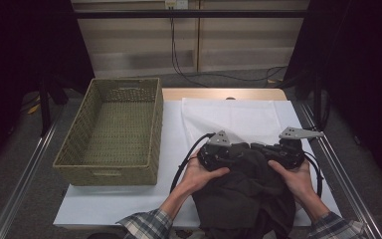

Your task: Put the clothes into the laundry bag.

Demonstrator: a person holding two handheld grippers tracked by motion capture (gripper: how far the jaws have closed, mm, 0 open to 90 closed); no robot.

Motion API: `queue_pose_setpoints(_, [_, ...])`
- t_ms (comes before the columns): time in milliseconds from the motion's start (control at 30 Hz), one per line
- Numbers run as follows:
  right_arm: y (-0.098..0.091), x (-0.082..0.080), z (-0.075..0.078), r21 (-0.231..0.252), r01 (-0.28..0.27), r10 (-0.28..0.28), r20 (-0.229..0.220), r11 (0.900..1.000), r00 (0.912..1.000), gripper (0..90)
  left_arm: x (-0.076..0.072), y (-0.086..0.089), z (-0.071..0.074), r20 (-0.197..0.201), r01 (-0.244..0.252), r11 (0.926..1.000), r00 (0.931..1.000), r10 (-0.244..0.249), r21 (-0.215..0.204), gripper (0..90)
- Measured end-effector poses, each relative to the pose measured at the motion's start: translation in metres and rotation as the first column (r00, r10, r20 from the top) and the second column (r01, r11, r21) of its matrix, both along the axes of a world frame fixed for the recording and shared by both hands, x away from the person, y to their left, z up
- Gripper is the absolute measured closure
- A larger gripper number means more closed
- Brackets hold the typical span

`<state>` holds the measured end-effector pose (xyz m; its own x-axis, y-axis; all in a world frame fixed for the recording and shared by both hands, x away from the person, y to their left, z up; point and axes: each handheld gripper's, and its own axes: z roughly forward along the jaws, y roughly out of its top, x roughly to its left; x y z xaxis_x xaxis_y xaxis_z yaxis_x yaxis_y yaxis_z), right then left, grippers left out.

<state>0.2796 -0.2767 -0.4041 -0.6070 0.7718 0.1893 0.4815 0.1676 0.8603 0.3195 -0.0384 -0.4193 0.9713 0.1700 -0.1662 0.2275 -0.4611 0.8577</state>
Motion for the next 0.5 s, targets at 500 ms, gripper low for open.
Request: queue_pose_setpoints(500, [-0.001,0.005,0.018,0.059,-0.034,0.032,0.025,0.9977,0.9992,90.0,-0.014,-0.052,-0.028,-0.031,0.154,0.9841,0.9879,-0.152,0.089,82.5])
